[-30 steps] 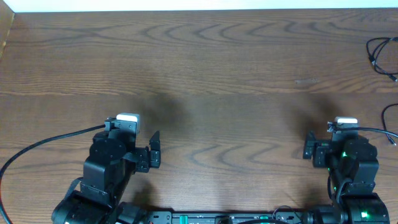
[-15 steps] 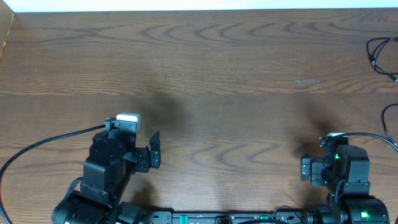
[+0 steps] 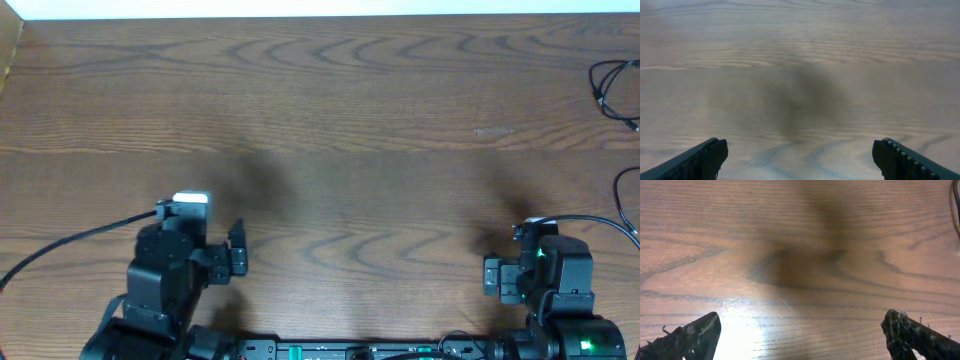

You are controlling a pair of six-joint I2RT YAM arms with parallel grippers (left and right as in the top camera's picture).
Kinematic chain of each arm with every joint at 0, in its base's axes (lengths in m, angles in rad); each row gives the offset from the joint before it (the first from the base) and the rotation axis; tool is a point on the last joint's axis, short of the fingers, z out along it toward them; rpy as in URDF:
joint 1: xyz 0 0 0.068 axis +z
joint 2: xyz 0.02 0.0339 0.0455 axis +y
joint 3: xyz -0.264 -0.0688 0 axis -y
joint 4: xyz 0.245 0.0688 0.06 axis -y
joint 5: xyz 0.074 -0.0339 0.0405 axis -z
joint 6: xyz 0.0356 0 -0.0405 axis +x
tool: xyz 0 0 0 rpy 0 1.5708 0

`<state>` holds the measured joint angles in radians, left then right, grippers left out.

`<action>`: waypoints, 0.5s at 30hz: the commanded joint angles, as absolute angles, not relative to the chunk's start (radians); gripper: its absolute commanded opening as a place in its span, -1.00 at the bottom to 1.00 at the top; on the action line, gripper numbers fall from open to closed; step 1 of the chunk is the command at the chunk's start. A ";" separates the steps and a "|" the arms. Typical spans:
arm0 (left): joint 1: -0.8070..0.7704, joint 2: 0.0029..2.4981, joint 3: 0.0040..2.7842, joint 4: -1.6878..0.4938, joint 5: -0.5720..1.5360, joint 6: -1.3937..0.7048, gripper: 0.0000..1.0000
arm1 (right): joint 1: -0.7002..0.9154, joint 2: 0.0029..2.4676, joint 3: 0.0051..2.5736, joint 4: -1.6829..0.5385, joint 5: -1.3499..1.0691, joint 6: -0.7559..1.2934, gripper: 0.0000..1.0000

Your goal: Untangle cables

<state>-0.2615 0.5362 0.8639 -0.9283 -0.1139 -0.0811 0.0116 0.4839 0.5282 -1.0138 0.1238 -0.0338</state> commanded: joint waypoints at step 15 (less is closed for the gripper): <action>-0.107 0.208 0.548 -0.755 -0.083 -0.086 0.95 | 0.017 0.478 0.529 -1.015 0.121 -0.039 0.99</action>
<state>-0.1127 0.2443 0.5678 -0.7696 -0.0868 -0.0814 0.0116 0.4839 0.5278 -1.0138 0.1238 -0.0341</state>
